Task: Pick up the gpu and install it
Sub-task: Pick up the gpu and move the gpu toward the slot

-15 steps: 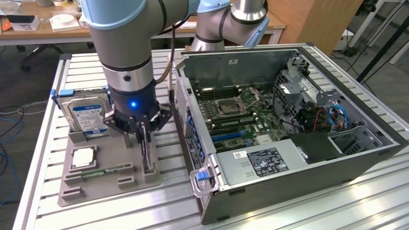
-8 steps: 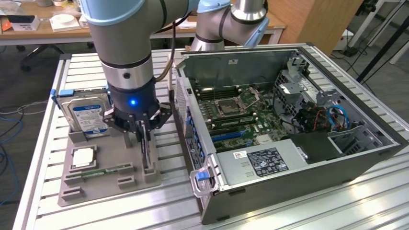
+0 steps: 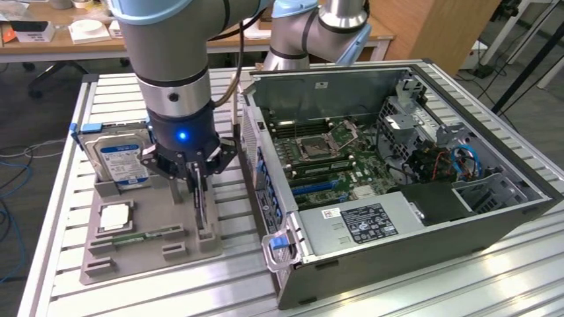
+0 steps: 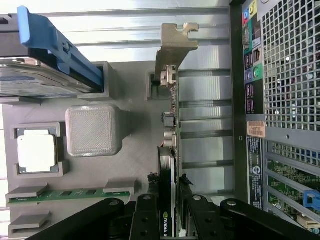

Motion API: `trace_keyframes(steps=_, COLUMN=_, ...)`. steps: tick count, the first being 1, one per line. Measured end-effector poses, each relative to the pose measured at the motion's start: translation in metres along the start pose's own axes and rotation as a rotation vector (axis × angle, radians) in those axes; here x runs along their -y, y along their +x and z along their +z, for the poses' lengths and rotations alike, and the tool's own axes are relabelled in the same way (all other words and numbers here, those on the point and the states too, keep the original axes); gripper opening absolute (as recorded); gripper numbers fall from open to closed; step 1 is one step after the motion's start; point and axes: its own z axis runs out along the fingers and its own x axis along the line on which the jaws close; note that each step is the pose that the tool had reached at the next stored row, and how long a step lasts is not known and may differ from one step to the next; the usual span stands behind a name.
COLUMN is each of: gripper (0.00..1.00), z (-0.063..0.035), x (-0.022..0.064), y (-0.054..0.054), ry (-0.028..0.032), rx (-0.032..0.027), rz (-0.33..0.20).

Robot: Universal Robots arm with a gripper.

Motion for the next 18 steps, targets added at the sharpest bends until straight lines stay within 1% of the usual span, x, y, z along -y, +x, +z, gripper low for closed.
trace_keyframes(steps=14, gripper=0.26, z=-0.0004, x=0.0000, y=0.0000, ry=0.0000, rx=0.0000, rz=0.000)
trace_keyframes(steps=18, gripper=0.26, z=-0.0021, x=-0.0001, y=-0.0001, ry=0.0001, rx=0.0000, rz=0.000)
